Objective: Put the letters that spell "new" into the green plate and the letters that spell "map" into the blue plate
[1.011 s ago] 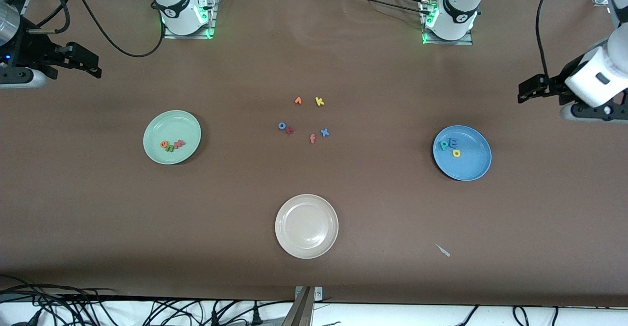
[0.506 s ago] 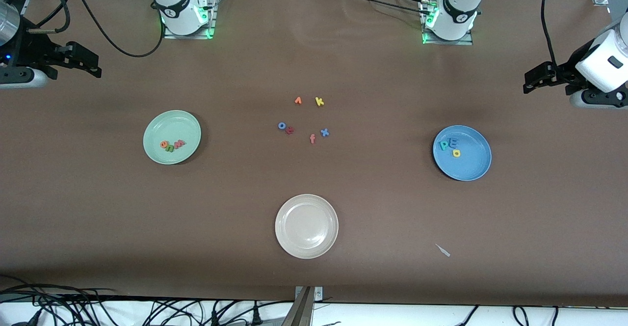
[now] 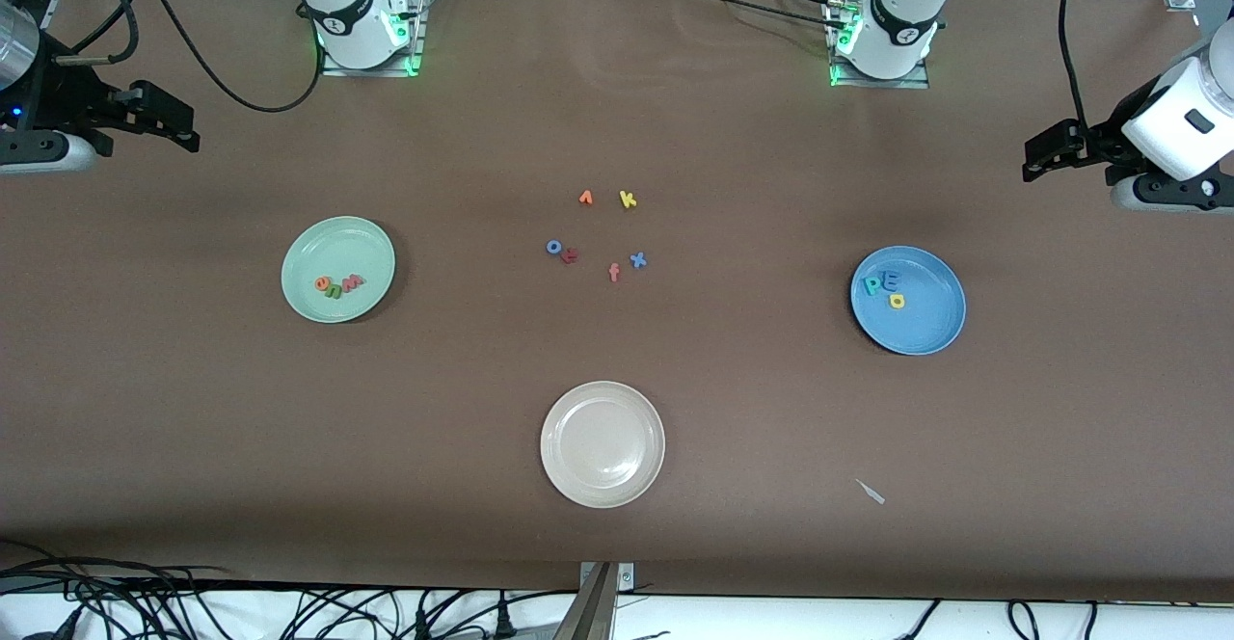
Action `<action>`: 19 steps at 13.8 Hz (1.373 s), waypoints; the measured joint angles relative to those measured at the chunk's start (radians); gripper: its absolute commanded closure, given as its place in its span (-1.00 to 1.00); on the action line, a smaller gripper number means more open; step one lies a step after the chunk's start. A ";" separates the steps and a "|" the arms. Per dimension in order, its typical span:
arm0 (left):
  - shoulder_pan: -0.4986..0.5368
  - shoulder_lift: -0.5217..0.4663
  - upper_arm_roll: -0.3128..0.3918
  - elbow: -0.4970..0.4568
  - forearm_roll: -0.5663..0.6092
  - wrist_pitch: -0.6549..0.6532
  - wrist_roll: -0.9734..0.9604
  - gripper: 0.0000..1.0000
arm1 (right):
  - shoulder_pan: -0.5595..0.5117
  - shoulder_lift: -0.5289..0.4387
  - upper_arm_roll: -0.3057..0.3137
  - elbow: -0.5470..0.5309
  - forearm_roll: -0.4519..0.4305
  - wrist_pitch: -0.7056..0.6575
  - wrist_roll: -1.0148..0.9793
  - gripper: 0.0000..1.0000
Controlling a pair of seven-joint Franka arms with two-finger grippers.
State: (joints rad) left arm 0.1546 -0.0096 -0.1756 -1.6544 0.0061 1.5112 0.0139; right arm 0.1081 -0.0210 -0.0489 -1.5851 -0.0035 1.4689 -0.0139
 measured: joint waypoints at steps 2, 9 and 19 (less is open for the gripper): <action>0.000 0.000 -0.001 0.005 0.000 0.000 0.000 -1.00 | 0.000 0.000 0.000 0.000 0.000 0.000 -0.001 -0.99; 0.000 -0.001 -0.001 0.012 -0.001 0.000 0.000 -1.00 | 0.000 0.000 0.000 0.000 0.000 0.000 -0.002 -0.99; -0.002 -0.001 -0.001 0.016 -0.001 0.025 0.000 -1.00 | 0.000 0.000 0.000 0.000 0.000 0.000 -0.003 -0.99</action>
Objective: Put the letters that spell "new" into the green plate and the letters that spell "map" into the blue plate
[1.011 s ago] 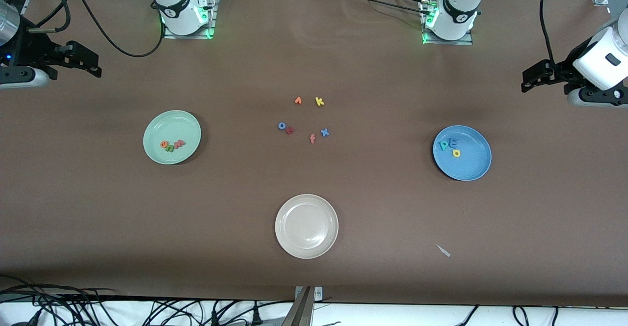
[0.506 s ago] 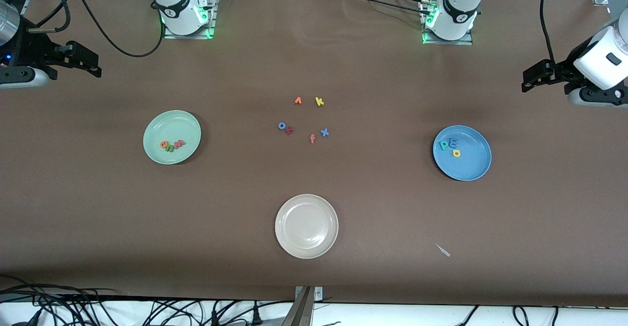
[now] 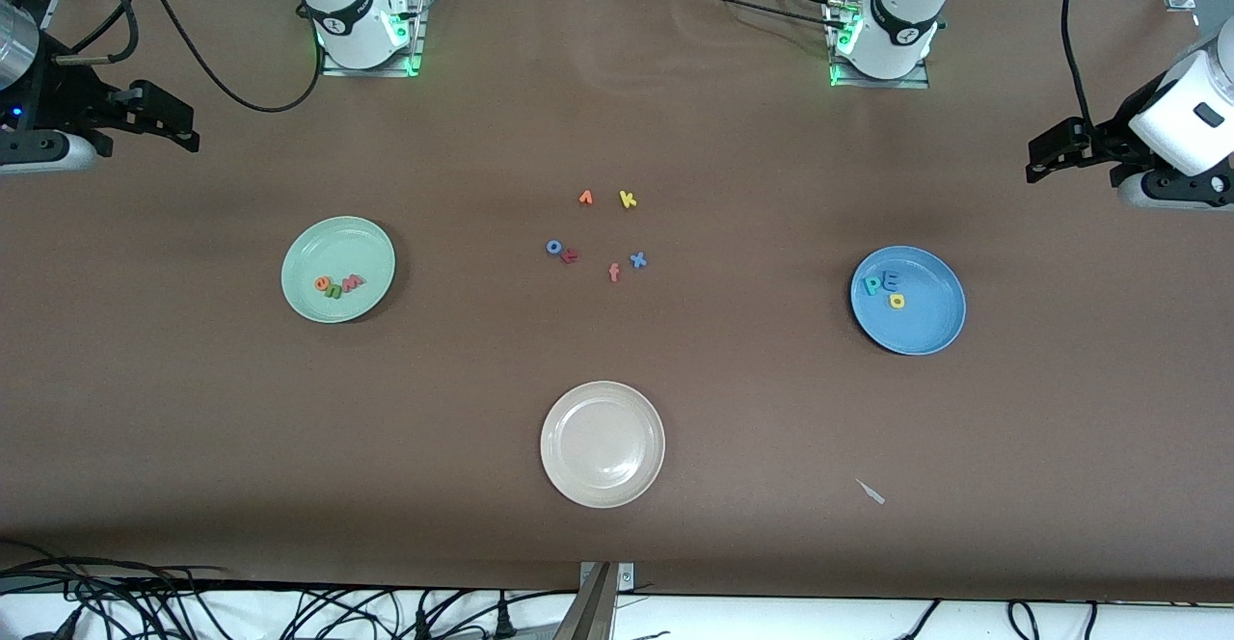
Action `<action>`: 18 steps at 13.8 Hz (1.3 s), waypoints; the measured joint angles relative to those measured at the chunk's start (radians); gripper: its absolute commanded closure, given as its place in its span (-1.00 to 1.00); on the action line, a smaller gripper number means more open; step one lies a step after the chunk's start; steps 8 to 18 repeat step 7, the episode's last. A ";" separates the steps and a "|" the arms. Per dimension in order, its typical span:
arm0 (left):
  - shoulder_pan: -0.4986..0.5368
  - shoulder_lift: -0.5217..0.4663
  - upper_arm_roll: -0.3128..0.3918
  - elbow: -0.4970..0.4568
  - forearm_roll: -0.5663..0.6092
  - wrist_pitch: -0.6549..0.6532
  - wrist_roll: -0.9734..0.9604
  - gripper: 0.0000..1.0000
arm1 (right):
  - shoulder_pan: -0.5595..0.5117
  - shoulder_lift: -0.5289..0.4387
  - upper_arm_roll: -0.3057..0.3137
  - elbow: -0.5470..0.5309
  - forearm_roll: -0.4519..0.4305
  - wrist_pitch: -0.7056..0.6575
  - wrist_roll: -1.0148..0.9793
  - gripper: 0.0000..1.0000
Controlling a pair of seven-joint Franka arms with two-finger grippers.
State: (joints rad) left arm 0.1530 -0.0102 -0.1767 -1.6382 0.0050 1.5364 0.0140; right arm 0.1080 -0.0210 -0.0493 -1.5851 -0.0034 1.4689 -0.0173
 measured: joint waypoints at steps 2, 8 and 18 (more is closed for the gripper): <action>-0.001 0.000 0.000 0.000 0.000 0.007 0.000 -1.00 | 0.000 0.000 0.000 0.000 0.000 0.000 -0.001 -0.99; -0.001 0.000 0.000 0.000 0.000 0.010 0.000 -1.00 | -0.001 0.000 -0.001 0.009 0.000 0.000 -0.001 -0.99; -0.001 0.000 0.000 0.000 0.000 0.010 0.000 -1.00 | -0.001 0.000 -0.001 0.009 0.000 0.000 -0.001 -0.99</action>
